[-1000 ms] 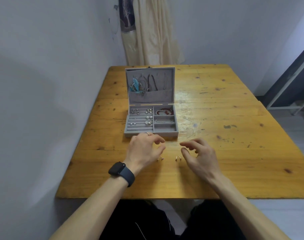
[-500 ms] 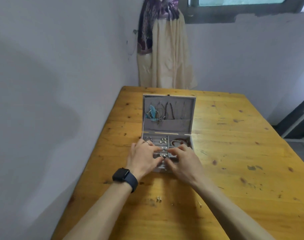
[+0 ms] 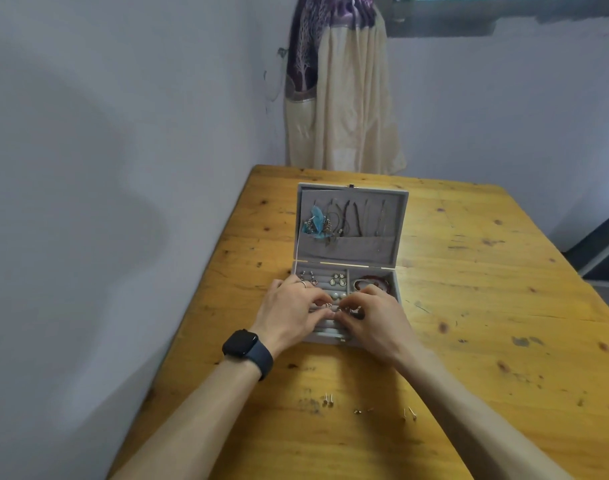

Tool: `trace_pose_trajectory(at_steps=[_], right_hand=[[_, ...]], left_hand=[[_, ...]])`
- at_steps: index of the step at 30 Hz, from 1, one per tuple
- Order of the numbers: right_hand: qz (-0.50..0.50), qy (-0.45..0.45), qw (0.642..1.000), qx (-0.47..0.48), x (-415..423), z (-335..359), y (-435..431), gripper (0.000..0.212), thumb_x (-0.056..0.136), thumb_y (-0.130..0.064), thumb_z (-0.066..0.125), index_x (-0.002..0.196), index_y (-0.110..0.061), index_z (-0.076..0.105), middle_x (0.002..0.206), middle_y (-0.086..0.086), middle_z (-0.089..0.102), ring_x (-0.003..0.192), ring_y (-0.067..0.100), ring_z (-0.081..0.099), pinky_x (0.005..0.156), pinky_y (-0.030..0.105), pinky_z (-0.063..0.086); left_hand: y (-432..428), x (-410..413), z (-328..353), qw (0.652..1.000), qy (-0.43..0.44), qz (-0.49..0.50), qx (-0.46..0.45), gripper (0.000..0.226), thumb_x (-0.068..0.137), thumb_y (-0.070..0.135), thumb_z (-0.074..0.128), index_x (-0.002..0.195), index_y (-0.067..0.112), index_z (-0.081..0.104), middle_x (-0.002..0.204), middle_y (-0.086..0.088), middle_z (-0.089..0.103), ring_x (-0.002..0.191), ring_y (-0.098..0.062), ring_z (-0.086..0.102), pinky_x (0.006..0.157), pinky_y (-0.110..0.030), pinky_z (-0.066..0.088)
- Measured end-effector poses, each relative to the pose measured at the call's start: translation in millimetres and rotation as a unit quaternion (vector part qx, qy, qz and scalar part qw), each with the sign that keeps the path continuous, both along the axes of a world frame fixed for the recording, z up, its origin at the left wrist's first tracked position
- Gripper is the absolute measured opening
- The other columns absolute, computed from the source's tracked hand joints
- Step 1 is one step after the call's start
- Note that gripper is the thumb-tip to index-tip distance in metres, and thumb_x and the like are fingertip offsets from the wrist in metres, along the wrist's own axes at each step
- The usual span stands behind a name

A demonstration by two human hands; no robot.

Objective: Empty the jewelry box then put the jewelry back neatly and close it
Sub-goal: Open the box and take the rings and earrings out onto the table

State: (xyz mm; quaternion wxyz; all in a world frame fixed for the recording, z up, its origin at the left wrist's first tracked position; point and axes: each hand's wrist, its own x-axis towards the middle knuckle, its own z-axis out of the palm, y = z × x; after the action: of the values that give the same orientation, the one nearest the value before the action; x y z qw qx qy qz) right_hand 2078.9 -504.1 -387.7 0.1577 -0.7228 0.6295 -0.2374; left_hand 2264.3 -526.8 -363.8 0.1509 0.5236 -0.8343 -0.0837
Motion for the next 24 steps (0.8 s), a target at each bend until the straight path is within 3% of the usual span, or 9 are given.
trace_pose_trajectory(at_steps=[4,8,11,14,18,24], right_hand=[[-0.004,-0.023,1.000,-0.007,-0.2,0.0,3.8,0.023,0.090,-0.040,0.068,0.107,-0.025,0.073,0.101,-0.007,0.060,0.089,0.013,0.060,0.082,0.035,0.054],[-0.017,-0.079,0.996,-0.027,-0.3,8.5,13.9,0.018,0.091,-0.034,0.070,0.105,-0.022,0.071,0.094,-0.007,0.064,0.079,0.007,0.062,0.076,0.030,0.056],[-0.025,-0.138,0.989,-0.045,3.7,15.4,35.4,0.015,0.089,-0.025,0.073,0.103,-0.023,0.070,0.088,-0.011,0.068,0.077,-0.001,0.062,0.070,0.016,0.052],[-0.024,-0.161,0.985,-0.060,14.6,13.0,73.6,0.017,0.086,-0.022,0.077,0.100,-0.025,0.069,0.086,-0.017,0.067,0.079,-0.002,0.062,0.070,0.015,0.051],[-0.005,-0.090,0.994,-0.059,40.9,-7.0,115.6,0.016,0.085,-0.033,0.073,0.097,-0.034,0.063,0.088,-0.024,0.066,0.084,0.001,0.055,0.073,0.021,0.048],[-0.039,0.051,0.994,-0.092,85.3,-25.0,122.9,0.017,0.084,-0.049,0.063,0.090,-0.033,0.064,0.089,-0.017,0.070,0.091,0.017,0.056,0.075,0.037,0.042]], left_hand=[[8.8,3.4,6.6,0.998,0.058,0.007,0.004,0.028,0.093,0.050,0.061,0.117,0.038,0.067,0.103,0.018,0.070,0.106,-0.006,0.051,0.094,-0.029,0.036],[27.3,10.1,15.1,0.988,0.149,0.028,0.025,0.026,0.089,0.043,0.068,0.114,0.036,0.069,0.095,0.022,0.068,0.101,-0.004,0.054,0.090,-0.031,0.047],[51.5,21.0,15.7,0.981,0.189,0.040,0.032,0.023,0.087,0.040,0.072,0.110,0.039,0.068,0.090,0.029,0.060,0.096,0.004,0.056,0.082,-0.020,0.050],[80.8,39.6,5.3,0.975,0.214,0.049,0.036,0.025,0.084,0.034,0.077,0.106,0.041,0.068,0.089,0.031,0.060,0.093,0.005,0.058,0.080,-0.012,0.047],[107.7,69.2,-17.6,0.976,0.191,0.085,0.064,0.022,0.083,0.036,0.077,0.101,0.046,0.068,0.089,0.031,0.063,0.097,0.005,0.055,0.085,-0.018,0.047],[120.0,92.3,-32.0,0.975,0.170,0.114,0.089,0.023,0.079,0.040,0.077,0.101,0.042,0.073,0.092,0.027,0.065,0.100,0.004,0.052,0.089,-0.028,0.051]])
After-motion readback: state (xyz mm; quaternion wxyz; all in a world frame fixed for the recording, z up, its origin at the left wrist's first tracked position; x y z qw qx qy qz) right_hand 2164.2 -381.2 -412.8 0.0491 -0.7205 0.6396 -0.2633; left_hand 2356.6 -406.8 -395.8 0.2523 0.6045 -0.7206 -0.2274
